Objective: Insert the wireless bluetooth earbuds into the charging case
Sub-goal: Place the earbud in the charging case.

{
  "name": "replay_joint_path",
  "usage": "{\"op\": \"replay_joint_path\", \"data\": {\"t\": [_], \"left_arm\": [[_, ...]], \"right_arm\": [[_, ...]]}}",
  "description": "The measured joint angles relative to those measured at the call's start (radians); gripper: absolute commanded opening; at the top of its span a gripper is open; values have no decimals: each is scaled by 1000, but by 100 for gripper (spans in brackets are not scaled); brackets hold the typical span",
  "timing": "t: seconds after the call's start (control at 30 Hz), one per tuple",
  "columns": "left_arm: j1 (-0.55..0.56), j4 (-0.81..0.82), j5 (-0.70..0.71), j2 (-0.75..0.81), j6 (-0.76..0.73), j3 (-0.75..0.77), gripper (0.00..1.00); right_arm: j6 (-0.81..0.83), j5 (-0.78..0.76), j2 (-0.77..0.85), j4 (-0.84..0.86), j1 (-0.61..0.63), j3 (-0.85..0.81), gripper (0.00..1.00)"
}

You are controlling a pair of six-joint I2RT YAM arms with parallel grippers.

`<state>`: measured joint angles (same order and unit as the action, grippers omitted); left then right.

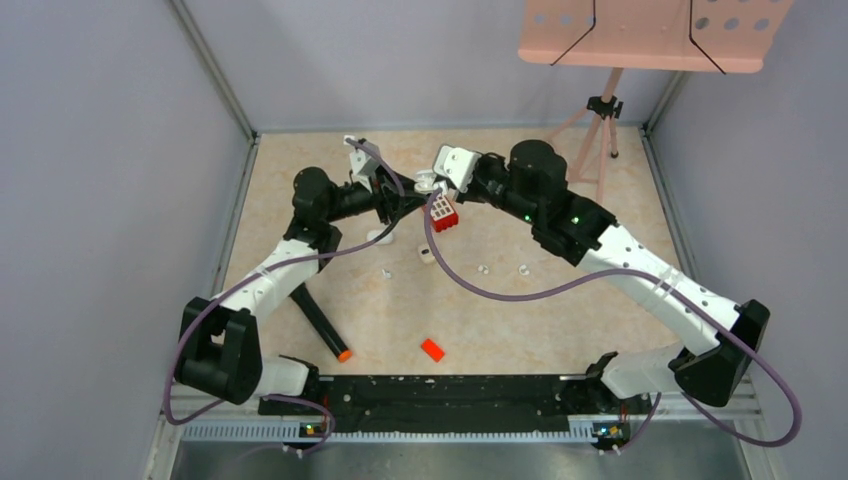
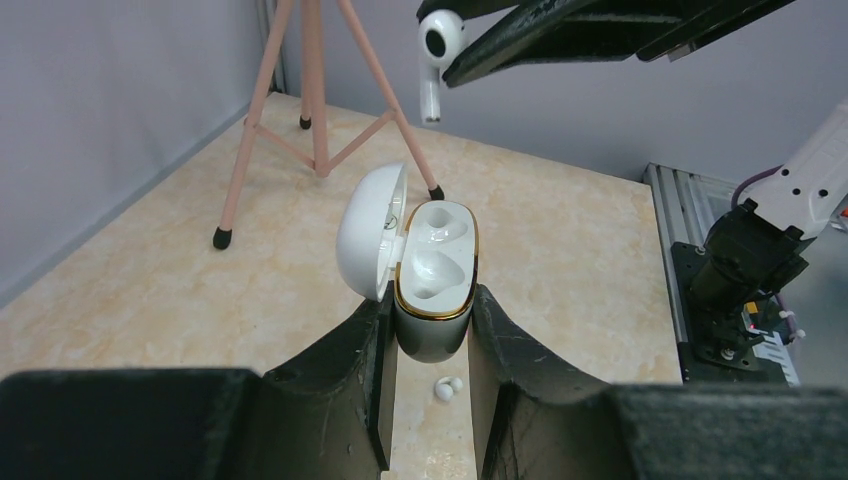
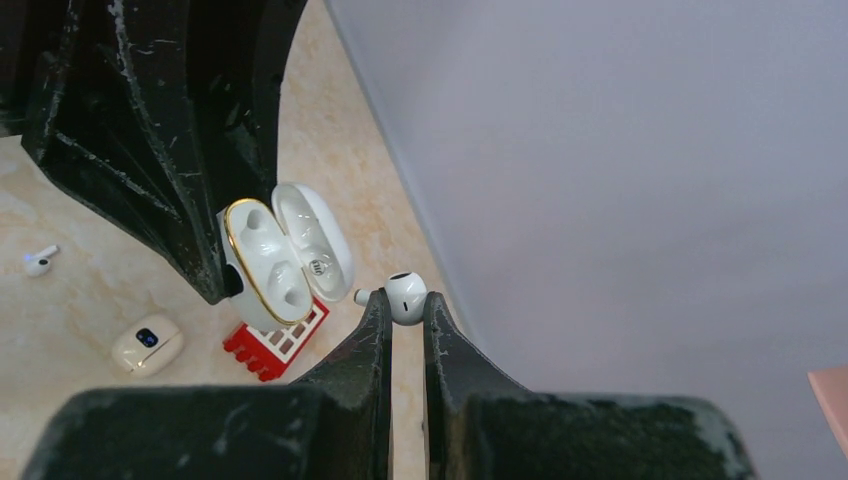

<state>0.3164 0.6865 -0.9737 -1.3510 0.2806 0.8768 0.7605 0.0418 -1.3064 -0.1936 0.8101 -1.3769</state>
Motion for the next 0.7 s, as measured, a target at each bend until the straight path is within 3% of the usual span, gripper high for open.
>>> {"op": "replay_joint_path", "data": {"t": [0.7], "left_arm": [[12, 40, -10, 0, 10, 0, 0]], "right_arm": [[102, 74, -12, -68, 29, -13, 0]]}}
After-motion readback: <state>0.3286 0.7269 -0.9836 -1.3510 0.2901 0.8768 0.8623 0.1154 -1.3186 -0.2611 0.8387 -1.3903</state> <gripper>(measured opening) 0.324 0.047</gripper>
